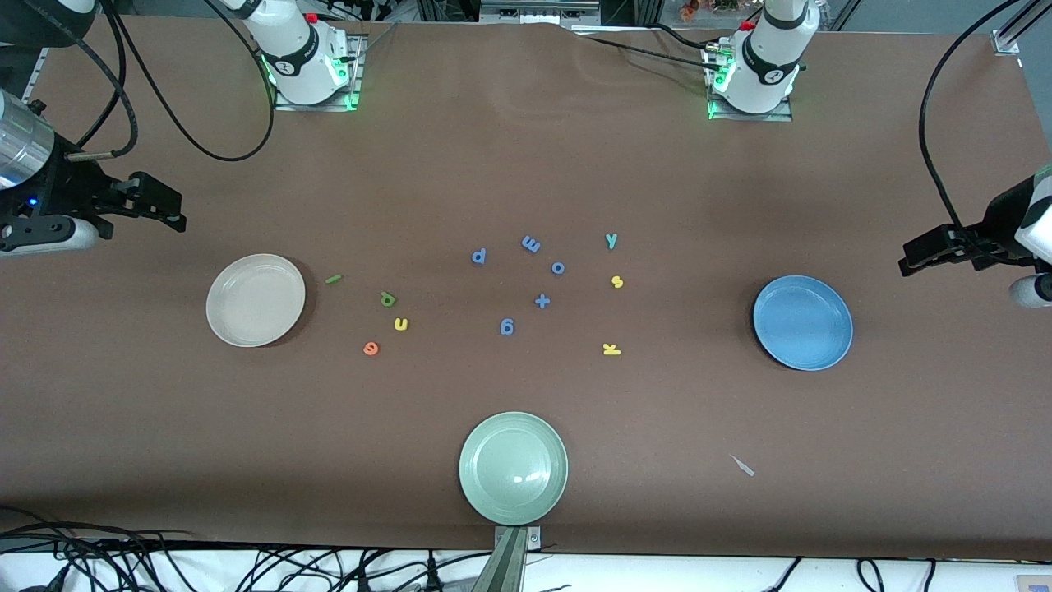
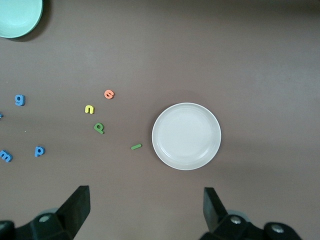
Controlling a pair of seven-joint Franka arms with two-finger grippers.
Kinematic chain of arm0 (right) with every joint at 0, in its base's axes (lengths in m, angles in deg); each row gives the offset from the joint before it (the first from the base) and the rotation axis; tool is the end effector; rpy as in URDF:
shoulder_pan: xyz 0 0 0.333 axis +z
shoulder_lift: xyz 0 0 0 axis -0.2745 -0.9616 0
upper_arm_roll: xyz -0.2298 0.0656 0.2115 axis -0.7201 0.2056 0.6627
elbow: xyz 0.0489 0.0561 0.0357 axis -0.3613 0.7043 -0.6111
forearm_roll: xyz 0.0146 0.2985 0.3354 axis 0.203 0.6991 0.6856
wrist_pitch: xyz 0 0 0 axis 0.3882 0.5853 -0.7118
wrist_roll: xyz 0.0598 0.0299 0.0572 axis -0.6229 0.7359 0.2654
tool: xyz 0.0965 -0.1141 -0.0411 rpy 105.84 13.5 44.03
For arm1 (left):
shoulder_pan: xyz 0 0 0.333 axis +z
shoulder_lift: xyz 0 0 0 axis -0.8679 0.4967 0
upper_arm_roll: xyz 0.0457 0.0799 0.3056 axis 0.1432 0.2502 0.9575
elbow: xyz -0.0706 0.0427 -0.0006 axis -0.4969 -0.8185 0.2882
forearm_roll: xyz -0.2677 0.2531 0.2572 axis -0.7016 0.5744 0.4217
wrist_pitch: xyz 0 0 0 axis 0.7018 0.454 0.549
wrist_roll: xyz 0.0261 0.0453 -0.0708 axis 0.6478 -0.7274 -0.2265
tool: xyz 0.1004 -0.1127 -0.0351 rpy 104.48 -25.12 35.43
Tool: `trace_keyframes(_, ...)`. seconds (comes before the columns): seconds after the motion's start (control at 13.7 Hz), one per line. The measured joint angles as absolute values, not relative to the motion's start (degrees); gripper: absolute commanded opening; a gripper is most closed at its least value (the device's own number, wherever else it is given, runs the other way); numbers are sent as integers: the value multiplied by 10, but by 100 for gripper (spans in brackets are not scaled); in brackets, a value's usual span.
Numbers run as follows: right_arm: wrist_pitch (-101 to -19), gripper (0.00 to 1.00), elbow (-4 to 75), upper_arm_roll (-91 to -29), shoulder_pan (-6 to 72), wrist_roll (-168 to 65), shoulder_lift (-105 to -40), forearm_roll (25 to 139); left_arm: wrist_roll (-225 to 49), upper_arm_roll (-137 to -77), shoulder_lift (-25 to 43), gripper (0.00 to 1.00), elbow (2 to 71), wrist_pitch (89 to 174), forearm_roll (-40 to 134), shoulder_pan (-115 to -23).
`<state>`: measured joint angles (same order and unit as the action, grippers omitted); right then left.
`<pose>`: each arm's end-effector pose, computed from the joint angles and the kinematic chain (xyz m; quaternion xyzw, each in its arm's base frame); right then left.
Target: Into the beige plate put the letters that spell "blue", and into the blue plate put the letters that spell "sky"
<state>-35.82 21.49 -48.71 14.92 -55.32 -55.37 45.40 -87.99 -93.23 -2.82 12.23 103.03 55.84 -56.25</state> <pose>0.6481 0.0541 0.5555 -0.9986 -0.0525 0.0038 0.0095 0.6828 -0.0021 0.5522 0.9986 0.0515 -0.0103 0.0088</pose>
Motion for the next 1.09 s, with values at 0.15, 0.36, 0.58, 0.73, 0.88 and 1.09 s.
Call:
trace_keyframes(0.15, -344, 100, 215, -490, 148, -557, -554, 454, -879, -932, -28, 100, 122, 1029, 558, -562)
trace_keyframes(0.36, -340, 100, 215, -494, 147, -562, -556, 450, -879, -931, -28, 100, 122, 1027, 558, -561)
trace_keyframes(0.58, -340, 100, 215, -495, 147, -562, -556, 450, -879, -929, -29, 100, 119, 1027, 558, -552)
trace_keyframes(0.73, -336, 100, 215, -495, 147, -562, -556, 450, -878, -929, -32, 100, 117, 1025, 558, -551)
trace_keyframes(0.88, -329, 100, 215, -495, 147, -562, -556, 450, -878, -930, -33, 100, 117, 1022, 558, -551)
trace_keyframes(1.09, -313, 100, 215, -501, 147, -562, -556, 450, -878, -931, -34, 100, 117, 1019, 558, -551)
